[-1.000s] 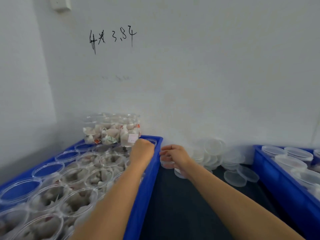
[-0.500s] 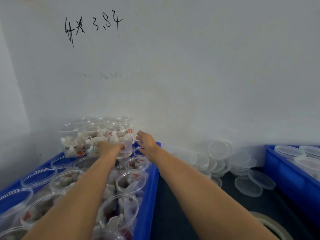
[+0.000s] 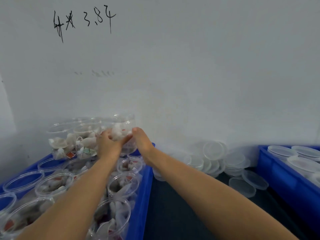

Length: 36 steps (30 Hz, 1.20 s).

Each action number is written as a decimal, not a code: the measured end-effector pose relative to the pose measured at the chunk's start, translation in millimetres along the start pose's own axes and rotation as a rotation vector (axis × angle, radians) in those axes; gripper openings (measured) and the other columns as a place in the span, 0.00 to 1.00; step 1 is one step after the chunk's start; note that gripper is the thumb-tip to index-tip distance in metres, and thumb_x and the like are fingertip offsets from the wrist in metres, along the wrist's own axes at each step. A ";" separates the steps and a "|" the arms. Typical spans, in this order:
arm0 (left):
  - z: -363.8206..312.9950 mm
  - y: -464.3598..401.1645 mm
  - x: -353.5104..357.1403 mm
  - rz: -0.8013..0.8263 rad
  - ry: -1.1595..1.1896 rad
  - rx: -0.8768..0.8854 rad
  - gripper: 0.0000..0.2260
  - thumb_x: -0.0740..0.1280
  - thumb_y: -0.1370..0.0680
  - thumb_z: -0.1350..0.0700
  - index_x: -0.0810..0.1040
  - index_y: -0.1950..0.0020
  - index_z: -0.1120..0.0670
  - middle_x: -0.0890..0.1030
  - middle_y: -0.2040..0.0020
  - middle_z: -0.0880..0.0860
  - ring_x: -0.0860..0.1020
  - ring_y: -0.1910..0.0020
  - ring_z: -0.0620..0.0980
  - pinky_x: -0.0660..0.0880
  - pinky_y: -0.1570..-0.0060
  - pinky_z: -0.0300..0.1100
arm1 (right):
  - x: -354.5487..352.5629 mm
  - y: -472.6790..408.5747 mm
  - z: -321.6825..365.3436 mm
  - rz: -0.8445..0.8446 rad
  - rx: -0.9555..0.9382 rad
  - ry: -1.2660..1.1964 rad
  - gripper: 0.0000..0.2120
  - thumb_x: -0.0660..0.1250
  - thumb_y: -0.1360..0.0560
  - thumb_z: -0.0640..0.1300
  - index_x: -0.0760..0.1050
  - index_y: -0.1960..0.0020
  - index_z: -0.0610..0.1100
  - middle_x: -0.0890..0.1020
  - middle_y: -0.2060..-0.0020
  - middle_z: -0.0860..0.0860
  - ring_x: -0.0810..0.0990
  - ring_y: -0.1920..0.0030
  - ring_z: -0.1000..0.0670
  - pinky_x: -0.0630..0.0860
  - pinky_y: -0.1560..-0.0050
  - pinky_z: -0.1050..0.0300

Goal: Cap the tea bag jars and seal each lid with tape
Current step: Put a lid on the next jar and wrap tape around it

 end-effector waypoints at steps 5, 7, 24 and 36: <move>-61.4 52.0 45.6 0.079 0.170 0.043 0.31 0.78 0.34 0.45 0.66 0.38 0.48 0.72 0.40 0.56 0.76 0.49 0.53 0.77 0.57 0.43 | -71.7 36.4 28.9 -0.229 -0.185 0.081 0.19 0.54 0.17 0.48 0.63 0.28 0.43 0.66 0.32 0.46 0.69 0.33 0.46 0.67 0.31 0.51; -74.5 86.3 69.5 0.098 0.253 0.022 0.29 0.78 0.34 0.45 0.64 0.42 0.47 0.70 0.41 0.56 0.76 0.52 0.52 0.76 0.57 0.44 | -102.1 58.7 34.8 -0.329 -0.207 0.051 0.20 0.56 0.18 0.51 0.64 0.29 0.45 0.66 0.33 0.45 0.70 0.34 0.45 0.69 0.32 0.46; 14.1 269.9 112.7 0.302 0.332 -0.087 0.35 0.81 0.37 0.50 0.60 0.43 0.46 0.74 0.47 0.46 0.80 0.52 0.50 0.81 0.55 0.55 | -176.2 214.7 -102.0 -0.210 0.005 -0.094 0.14 0.57 0.18 0.44 0.70 0.33 0.47 0.77 0.39 0.46 0.80 0.43 0.50 0.80 0.50 0.58; 52.7 263.7 123.7 0.441 0.379 -0.057 0.34 0.81 0.38 0.65 0.61 0.46 0.45 0.75 0.48 0.47 0.78 0.53 0.43 0.76 0.66 0.32 | -189.9 217.1 -138.1 -0.143 -0.056 -0.016 0.19 0.64 0.23 0.35 0.69 0.33 0.44 0.77 0.38 0.43 0.79 0.40 0.48 0.75 0.38 0.49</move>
Point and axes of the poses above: each hand's wrist, its own y-axis away from the middle knuckle, its own x-axis out of the palm, z = x × y, the point moved 5 cm from there along -y, towards the middle knuckle
